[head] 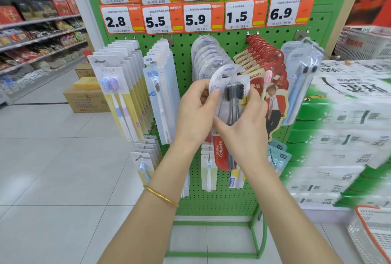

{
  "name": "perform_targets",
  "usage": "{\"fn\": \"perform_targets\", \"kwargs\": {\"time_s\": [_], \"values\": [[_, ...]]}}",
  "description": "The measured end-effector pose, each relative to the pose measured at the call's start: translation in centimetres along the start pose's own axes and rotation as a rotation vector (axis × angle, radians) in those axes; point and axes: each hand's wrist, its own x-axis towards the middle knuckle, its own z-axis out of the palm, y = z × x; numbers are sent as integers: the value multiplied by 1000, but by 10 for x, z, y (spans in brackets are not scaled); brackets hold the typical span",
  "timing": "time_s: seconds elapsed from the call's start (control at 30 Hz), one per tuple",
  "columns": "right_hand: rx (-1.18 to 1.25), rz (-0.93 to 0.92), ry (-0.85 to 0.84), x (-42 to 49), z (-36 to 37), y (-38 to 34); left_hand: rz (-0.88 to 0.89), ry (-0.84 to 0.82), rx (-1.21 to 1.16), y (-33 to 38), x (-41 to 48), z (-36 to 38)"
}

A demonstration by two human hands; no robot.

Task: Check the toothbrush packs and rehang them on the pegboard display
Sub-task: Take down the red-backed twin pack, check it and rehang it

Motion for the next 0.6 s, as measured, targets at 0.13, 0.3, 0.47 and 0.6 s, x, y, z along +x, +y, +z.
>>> {"fn": "perform_targets", "kwargs": {"time_s": [0.13, 0.3, 0.47, 0.6], "values": [[-13, -20, 8, 9, 5, -5, 24, 56, 27, -2, 11, -2], [-29, -12, 11, 14, 11, -10, 27, 104, 80, -9, 19, -3], [-19, 1, 35, 18, 19, -13, 18, 156, 60, -10, 25, -4], [-34, -3, 48, 22, 22, -13, 14, 157, 81, -14, 32, -3]]}}
